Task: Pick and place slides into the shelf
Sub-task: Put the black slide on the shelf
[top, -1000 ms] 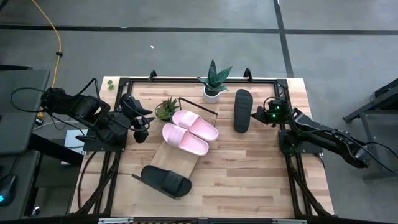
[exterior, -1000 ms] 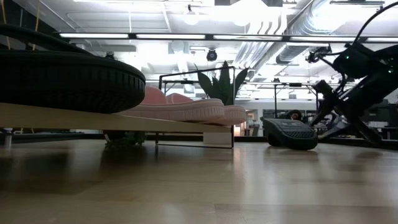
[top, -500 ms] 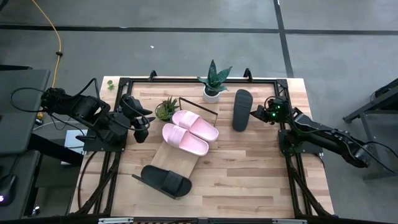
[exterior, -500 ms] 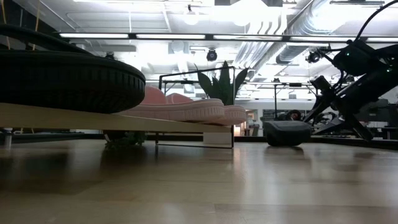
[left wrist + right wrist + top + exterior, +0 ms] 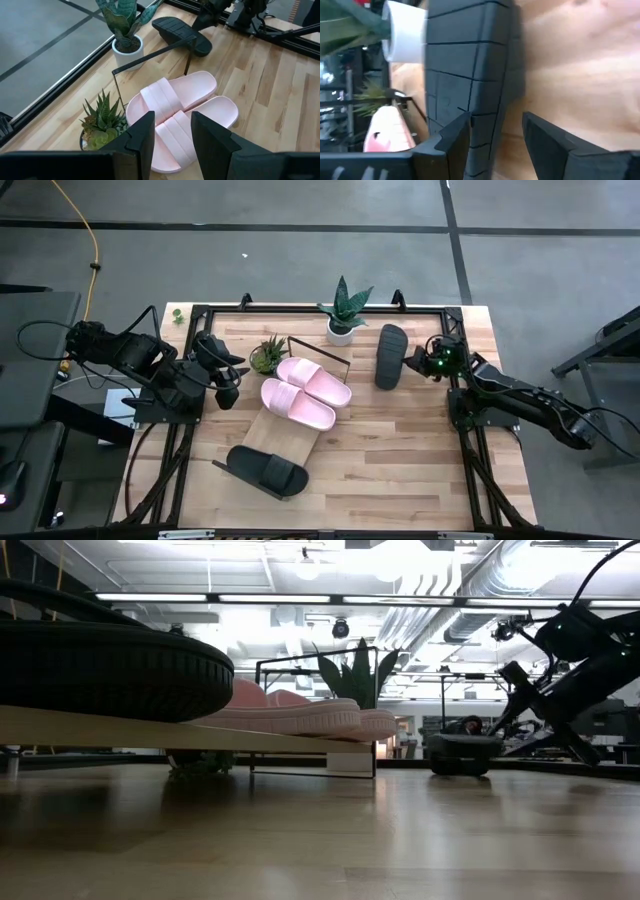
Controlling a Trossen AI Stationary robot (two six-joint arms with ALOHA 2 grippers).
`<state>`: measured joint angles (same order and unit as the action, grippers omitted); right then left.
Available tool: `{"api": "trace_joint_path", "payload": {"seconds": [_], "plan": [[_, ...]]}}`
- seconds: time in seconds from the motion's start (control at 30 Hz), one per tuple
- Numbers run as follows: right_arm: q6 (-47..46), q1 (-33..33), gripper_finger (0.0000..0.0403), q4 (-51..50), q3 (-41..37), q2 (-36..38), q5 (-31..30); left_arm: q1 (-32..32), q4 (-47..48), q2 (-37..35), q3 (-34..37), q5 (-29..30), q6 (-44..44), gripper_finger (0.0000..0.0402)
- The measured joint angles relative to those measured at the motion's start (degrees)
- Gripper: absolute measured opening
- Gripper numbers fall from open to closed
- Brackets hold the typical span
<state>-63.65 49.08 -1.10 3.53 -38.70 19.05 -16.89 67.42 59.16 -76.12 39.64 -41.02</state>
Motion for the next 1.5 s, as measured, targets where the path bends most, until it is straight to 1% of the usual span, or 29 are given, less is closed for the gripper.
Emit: {"api": "trace_joint_path", "payload": {"seconds": [0.17, 0.4, 0.5, 0.6, 0.7, 0.87, 1.0, 1.1, 1.2, 1.37, 1.5], "plan": [[-0.9, 0.0, 0.0184, -1.6, 0.0, 0.0, 2.0, 0.0, 0.0, 0.0, 0.0, 0.0, 0.0, 0.0115], [-2.4, 0.0, 0.0228, -1.5, 0.0, 0.0, 1.0, 0.0, 0.2, 0.0, 0.0, 0.0, 0.1, 0.0115], [-2.2, 0.0, 0.0239, -1.0, 0.0, 0.0, 1.0, 0.0, 0.3, 0.0, 0.0, 0.0, 0.7, 0.0115], [-2.1, -0.8, 0.024, -0.8, 0.0, 0.0, 0.4, 0.0, 0.3, 0.0, 0.0, 0.0, 1.3, 0.0115], [-2.3, -3.3, 0.024, -0.4, 0.0, 0.0, -1.3, 0.0, 0.3, 0.0, 0.0, 0.0, 1.8, 0.0115], [-3.5, -7.4, 0.024, 0.7, -0.1, 0.0, -6.9, 0.0, 0.3, 0.0, 0.0, 0.0, 1.8, 0.0115], [-7.2, -8.9, 0.024, 5.2, -3.0, -0.7, -7.0, 0.0, 0.3, 0.0, 0.0, 0.0, 1.8, 0.0115], [-6.2, -10.0, 0.024, 6.5, -3.0, -1.0, -9.4, 0.0, 0.2, 0.0, 0.0, 0.0, 1.8, 0.0115], [-7.2, -10.5, 0.024, 8.1, -3.0, -1.0, -11.3, 0.0, 0.2, 0.0, 0.0, -0.1, 1.8, 0.0115], [-7.9, -10.6, 0.024, 8.1, -3.0, -1.7, -10.3, 0.0, 0.1, 0.0, 0.0, -0.2, 1.8, 0.0115], [-8.4, -10.6, 0.024, 10.3, -3.0, -3.7, -10.0, 0.0, 0.2, 0.0, 0.0, -0.2, 1.8, 0.0115]]}}
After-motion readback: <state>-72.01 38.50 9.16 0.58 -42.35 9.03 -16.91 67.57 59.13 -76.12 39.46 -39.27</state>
